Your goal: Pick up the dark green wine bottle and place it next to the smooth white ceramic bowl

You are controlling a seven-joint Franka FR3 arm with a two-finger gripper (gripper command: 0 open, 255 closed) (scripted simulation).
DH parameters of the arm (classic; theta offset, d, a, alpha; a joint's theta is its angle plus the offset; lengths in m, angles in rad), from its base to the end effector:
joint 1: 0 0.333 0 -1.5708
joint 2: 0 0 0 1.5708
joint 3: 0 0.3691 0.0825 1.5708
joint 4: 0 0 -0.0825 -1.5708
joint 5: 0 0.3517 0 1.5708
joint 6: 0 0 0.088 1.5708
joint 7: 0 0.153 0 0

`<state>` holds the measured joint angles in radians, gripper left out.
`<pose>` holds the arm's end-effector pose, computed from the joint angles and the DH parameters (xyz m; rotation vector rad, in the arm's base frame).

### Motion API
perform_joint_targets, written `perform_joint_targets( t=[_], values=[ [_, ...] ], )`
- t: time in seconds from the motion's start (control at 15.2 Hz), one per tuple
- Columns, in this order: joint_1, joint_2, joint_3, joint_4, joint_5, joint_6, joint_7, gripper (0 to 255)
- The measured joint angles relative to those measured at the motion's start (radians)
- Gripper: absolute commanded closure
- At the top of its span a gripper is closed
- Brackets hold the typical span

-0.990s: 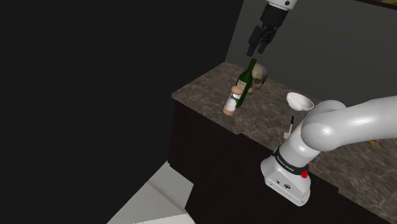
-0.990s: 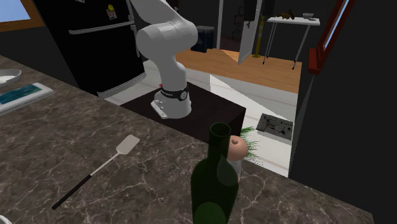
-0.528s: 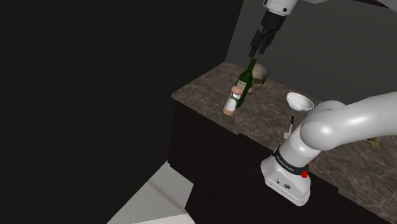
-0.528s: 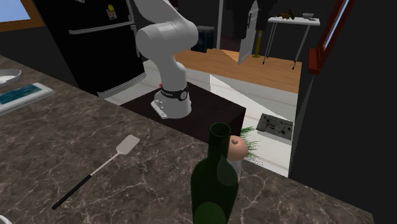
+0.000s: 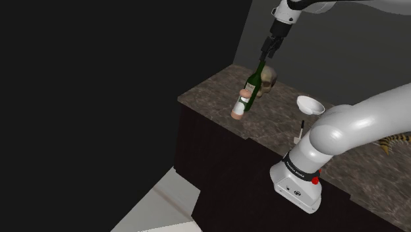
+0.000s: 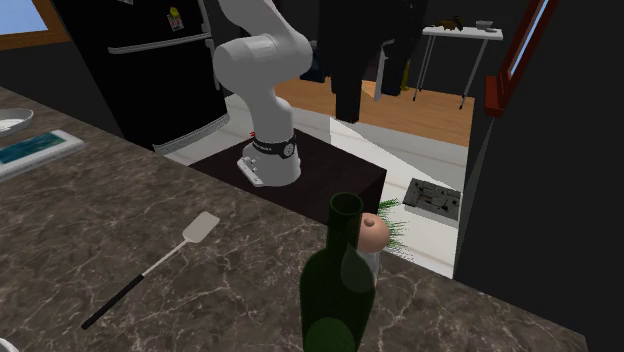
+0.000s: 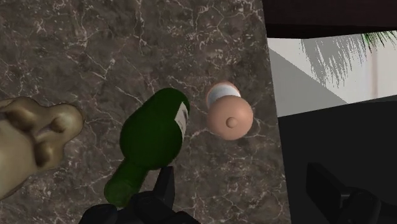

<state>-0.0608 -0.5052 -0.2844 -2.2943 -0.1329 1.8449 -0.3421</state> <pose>0.3242 -0.1519 0.5432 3.1336 0.0966 0.0643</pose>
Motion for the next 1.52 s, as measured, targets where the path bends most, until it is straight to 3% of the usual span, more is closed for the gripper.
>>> perform_joint_targets(
  t=[0.53,1.06,1.45,1.52],
  values=[
    [-0.018,0.218,-0.136,0.131,0.006,0.089,-0.181,0],
    [-0.021,0.267,-0.158,0.077,0.015,0.191,-0.205,0],
    [-0.021,0.269,-0.159,0.069,0.015,0.2,-0.206,0],
    [-0.021,0.269,-0.159,0.069,0.015,0.2,-0.206,255]
  ],
)
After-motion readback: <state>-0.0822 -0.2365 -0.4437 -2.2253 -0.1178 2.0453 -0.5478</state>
